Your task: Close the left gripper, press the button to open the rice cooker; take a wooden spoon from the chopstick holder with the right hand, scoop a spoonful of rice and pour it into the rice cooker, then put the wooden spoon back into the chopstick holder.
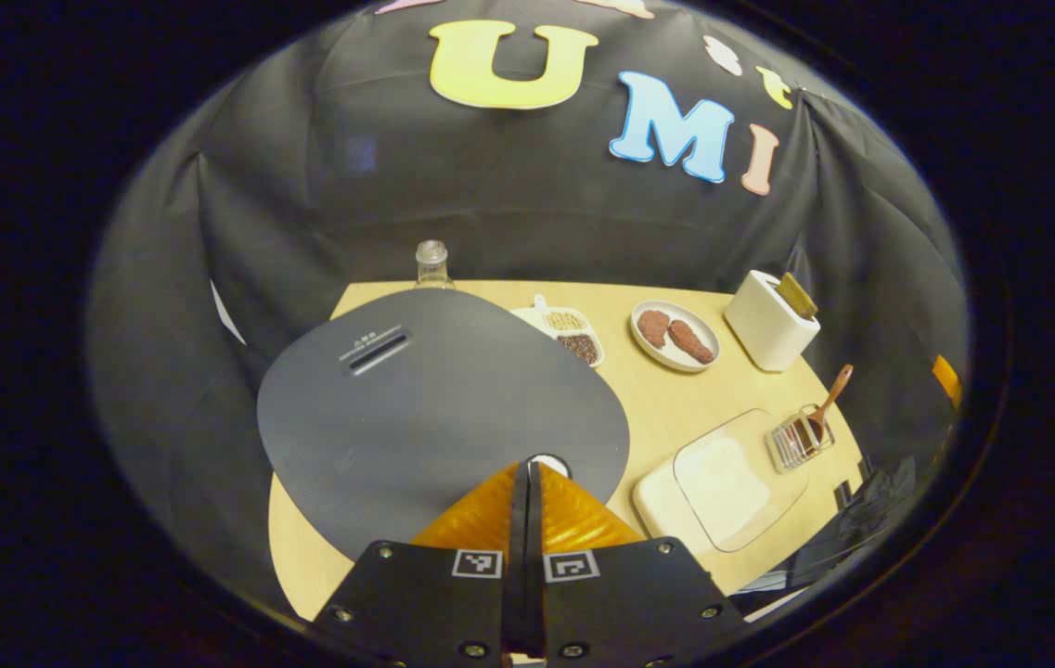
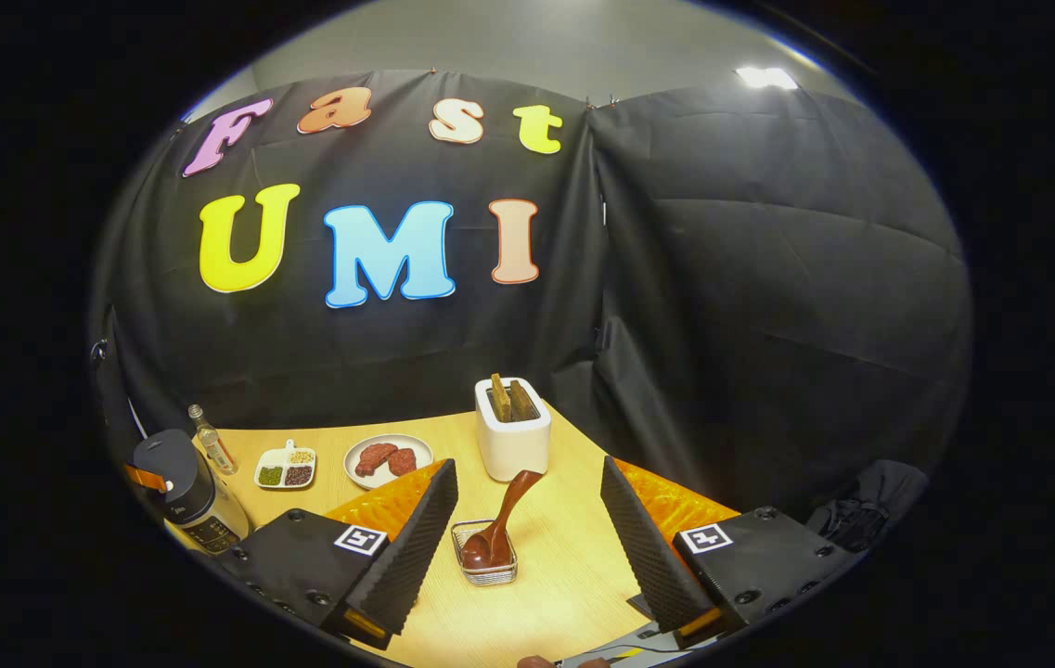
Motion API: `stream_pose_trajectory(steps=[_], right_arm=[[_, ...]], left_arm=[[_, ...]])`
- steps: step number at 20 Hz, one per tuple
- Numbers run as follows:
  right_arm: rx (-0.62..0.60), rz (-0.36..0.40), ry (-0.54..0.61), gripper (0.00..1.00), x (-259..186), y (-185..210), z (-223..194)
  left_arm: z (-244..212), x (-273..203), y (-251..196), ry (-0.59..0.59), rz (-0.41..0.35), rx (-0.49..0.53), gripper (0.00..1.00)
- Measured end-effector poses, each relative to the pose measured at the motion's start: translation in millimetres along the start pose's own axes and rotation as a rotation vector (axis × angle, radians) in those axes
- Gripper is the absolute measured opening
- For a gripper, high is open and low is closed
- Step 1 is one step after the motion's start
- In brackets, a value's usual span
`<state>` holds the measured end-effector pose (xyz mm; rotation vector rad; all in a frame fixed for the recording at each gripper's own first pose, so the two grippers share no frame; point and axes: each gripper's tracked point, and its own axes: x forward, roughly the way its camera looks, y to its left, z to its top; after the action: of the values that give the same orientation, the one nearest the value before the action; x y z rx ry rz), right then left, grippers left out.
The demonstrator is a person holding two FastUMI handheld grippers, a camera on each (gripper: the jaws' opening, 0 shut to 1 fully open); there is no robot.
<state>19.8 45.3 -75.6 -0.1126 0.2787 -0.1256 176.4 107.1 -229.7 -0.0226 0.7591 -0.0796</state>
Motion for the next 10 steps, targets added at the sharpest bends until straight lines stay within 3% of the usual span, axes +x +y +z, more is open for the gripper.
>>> stream_pose_trajectory(steps=[5, 10], right_arm=[[-0.006, 0.039, -0.001, 0.99, 15.3, -1.9, 3.4], [0.026, 0.051, 0.005, 0.99, 36.8, -13.6, 7.3]], left_arm=[[20.1, -20.5, -1.6, -0.114, 0.084, 0.026, 0.02], [106.9, -94.8, 11.3, -0.406, 0.257, 0.065, 0.02]])
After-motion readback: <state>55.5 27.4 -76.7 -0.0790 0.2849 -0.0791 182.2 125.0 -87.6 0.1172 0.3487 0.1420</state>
